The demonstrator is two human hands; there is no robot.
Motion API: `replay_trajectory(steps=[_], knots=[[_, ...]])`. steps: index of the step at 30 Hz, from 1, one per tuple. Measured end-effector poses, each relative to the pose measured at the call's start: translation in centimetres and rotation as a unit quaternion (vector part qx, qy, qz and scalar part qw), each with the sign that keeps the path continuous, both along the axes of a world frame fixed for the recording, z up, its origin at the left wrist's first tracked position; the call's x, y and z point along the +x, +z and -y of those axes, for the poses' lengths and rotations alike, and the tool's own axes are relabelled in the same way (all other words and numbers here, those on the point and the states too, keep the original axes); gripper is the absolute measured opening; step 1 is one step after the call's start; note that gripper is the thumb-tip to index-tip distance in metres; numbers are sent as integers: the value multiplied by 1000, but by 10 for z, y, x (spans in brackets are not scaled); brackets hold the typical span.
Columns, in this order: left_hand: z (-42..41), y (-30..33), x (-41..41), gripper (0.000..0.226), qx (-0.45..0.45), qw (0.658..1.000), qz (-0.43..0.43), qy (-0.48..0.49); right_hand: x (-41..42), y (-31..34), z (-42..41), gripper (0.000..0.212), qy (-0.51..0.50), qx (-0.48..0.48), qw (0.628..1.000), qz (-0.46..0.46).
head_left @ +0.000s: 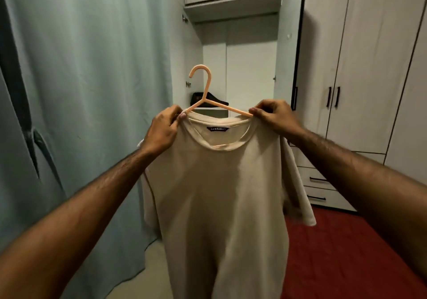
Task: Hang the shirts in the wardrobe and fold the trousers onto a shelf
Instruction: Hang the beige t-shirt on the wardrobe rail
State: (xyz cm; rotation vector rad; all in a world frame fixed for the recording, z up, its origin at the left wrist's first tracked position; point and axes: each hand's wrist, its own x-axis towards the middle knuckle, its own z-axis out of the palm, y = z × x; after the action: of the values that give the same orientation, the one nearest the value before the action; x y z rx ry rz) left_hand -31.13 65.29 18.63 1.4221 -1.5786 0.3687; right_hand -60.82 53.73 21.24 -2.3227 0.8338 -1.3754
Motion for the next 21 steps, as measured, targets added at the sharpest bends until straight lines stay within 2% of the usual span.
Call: replay_trajectory(steps=[3,5,8,13,17,21], knots=[[17,65,52,24,-10,1000,-14,14,35,63,13,25,131,69,988,-45],[19,111,86,23,-11,1000,-9,11,59,109,21,29,168,105,976,-88],[14,166,131,19,-26,1000,4,-5,103,174,30,23,154,91,975,-134],[19,246,193,20,-65,997,-48,-1,172,253,42,25,146,63,983,-91],[42,289,212,23,-88,995,-44,9,197,286,68,34,135,48,989,-47],[70,302,213,23,-57,998,0,1,208,291,104,37,97,-2,995,-34]])
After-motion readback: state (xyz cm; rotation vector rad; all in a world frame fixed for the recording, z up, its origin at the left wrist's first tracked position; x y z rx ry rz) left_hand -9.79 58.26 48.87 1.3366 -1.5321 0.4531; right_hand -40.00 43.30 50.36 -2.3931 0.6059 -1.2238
